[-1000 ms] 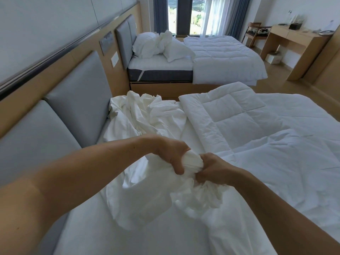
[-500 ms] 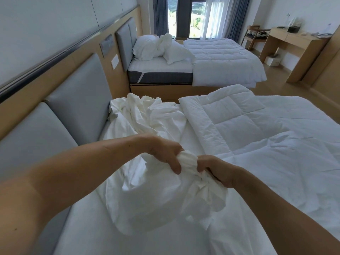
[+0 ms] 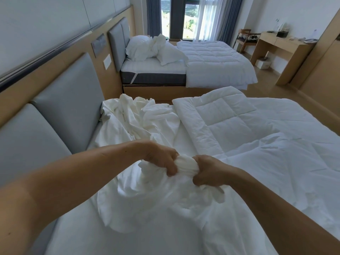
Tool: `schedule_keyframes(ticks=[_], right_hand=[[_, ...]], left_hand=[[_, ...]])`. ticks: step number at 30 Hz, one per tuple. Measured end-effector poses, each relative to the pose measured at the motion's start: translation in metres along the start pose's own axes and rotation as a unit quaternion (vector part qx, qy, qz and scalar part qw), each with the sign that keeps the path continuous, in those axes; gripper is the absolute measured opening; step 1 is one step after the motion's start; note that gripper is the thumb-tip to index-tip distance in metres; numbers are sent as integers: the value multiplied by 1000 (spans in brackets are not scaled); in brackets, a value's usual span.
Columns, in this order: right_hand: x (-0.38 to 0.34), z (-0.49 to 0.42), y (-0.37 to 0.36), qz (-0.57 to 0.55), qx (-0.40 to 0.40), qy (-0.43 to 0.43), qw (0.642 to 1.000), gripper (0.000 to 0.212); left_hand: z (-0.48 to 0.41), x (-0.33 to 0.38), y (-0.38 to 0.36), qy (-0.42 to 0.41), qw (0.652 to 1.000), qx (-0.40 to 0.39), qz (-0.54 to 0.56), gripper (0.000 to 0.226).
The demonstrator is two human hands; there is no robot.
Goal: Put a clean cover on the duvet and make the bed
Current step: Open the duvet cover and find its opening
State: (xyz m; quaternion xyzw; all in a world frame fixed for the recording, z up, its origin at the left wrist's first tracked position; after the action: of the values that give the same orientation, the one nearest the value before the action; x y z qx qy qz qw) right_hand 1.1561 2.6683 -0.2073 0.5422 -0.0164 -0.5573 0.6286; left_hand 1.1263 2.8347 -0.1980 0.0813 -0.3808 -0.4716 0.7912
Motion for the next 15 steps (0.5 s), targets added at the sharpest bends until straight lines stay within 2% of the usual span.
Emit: schedule_keyframes(ticks=[5,8,10,13,15], right_hand=[[8,2,1,-161,41,50,985,42],[10,4,-2,-249,9,28,968,37],[11,5,-5,-268,-26,-13,963,34],[12,4,-7,-281,-47,-59,957,35],[11,5,-7,-272,-68,-69,957,38]], left_hand=[[-4,1,0,-29,999,14,41,11],[-2,3,0,-26,998,11,53,11],[-1,6,-1,-21,998,7,53,14],[-1,10,-3,-17,999,13,35,31],[-2,10,-4,-17,1000,17,18,30]])
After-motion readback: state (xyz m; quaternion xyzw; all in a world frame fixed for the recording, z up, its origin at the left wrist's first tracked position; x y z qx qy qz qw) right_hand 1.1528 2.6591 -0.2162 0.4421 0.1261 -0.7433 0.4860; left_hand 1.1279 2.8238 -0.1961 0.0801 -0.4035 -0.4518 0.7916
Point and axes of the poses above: each hand's wrist, its own z-axis away from the middle knuckle, its own y-axis out of the back of the hand, x = y × z, the point moved 3 cm from there along -z, towards the middle knuckle, and after that the axes turned 2 degrees about -z, right-handed, at the moved point
